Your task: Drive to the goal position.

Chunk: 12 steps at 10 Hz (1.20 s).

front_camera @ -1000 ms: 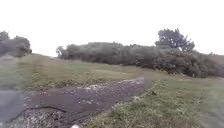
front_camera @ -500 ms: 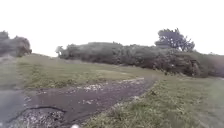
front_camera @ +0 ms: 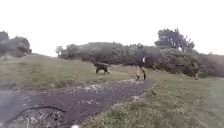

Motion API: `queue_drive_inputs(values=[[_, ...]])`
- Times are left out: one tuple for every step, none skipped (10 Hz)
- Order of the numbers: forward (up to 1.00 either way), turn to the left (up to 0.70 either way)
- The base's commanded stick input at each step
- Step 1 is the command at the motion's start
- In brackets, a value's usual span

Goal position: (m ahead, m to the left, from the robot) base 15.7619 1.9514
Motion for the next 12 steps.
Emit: queue_drive_inputs(values=[[0.0,0.0],[0.0,0.0],[0.0,0.0],[0.02,0.0],[0.05,0.0],[0.5,0.0],[0.5,0.0],[0.5,0.0],[0.1,0.0],[0.0,0.0],[0.0,0.0],[0.0,0.0]])
